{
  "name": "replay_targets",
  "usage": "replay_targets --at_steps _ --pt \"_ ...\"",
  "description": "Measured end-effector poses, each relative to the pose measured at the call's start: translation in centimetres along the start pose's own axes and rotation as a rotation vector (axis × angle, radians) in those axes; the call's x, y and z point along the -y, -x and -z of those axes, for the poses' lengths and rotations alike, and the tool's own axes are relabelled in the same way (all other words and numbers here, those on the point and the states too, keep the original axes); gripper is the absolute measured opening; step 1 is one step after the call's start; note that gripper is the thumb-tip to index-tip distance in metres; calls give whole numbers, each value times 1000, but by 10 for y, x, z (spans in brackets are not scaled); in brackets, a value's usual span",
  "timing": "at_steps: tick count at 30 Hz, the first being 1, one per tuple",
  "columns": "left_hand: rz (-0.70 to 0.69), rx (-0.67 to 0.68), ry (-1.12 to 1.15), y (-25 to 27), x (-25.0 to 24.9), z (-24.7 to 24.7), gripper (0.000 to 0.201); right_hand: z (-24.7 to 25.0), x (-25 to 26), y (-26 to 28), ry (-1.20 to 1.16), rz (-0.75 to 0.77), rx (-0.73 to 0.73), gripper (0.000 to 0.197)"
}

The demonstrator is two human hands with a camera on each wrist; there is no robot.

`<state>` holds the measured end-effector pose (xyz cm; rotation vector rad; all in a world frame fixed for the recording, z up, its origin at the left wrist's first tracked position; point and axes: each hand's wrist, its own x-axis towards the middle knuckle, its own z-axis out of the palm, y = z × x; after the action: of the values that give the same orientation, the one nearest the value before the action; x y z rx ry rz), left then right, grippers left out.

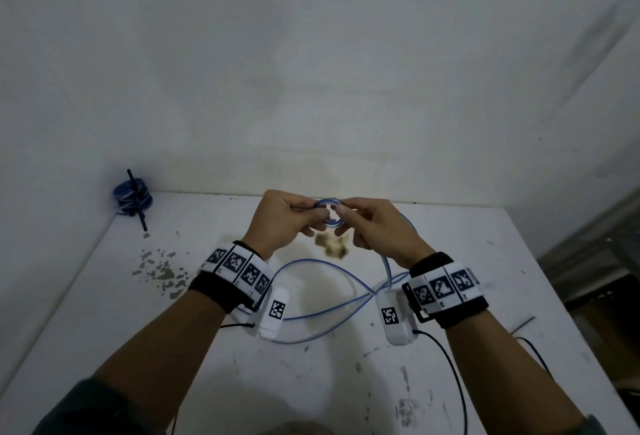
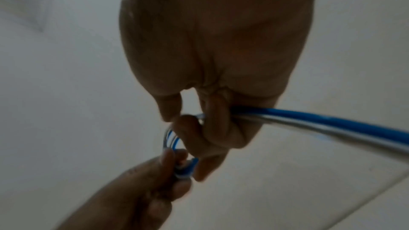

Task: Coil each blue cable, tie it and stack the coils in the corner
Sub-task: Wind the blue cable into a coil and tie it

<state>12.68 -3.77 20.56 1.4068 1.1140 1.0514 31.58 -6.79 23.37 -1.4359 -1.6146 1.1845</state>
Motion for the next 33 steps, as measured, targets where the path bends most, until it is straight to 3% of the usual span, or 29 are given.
replay_targets --at_steps 6,11,14,18,21,26,33 --pt "67 39 -63 -1 -6 4 14 8 -11 -7 213 180 -123 29" --pt "2 183 -332 0 -14 10 12 32 -6 -15 370 282 -113 19" --pt "-40 169 -341 -1 -20 13 12 47 -3 -22 407 282 -143 22" --pt "-85 123 -360 -5 -20 15 10 42 3 -22 416 222 5 15" --pt "-90 171 -370 -5 -22 9 11 22 10 -23 495 274 100 23" --pt "-80 190 -321 1 -24 6 15 20 12 -29 432 328 38 10" --pt "-117 -49 -121 1 -19 12 15 16 -2 -23 235 348 -68 19"
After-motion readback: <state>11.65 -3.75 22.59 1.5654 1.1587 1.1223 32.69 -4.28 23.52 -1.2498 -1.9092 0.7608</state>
